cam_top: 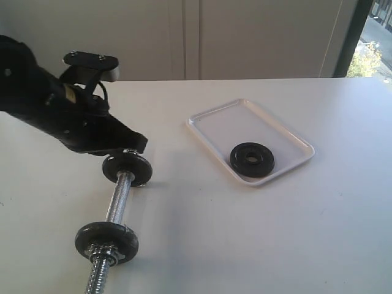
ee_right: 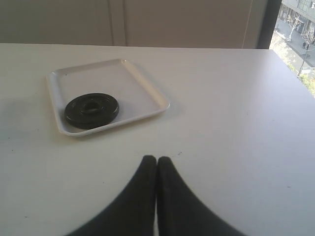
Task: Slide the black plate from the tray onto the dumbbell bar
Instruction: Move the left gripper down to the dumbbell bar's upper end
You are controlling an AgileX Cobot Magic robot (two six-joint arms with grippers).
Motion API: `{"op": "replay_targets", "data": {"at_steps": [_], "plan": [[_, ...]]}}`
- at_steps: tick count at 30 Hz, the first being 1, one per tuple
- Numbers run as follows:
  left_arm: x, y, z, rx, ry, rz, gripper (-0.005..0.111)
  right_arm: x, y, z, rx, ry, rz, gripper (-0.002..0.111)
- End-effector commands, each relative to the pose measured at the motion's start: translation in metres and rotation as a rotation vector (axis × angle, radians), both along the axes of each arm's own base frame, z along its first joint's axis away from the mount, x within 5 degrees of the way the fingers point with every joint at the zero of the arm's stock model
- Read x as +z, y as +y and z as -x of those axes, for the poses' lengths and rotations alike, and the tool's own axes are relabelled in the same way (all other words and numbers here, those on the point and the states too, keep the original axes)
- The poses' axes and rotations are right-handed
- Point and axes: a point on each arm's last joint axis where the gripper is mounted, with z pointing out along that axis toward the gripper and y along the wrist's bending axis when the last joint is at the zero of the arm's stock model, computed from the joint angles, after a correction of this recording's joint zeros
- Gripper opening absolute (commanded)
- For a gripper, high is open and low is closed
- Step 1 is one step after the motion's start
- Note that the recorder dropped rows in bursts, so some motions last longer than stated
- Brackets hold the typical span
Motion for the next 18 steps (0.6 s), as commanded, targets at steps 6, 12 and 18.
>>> {"op": "replay_targets", "data": {"at_steps": [6, 12, 18], "plan": [[-0.015, -0.011, -0.008, 0.065, 0.169, -0.056, 0.000, 0.000, 0.000, 0.000, 0.003, -0.013, 0.005, 0.000], [-0.025, -0.012, -0.013, 0.096, 0.189, -0.074, 0.024, 0.000, 0.000, 0.000, 0.003, -0.013, 0.005, 0.000], [-0.029, -0.009, -0.016, 0.143, 0.184, -0.101, 0.069, 0.000, 0.000, 0.000, 0.003, -0.013, 0.005, 0.000]]}}
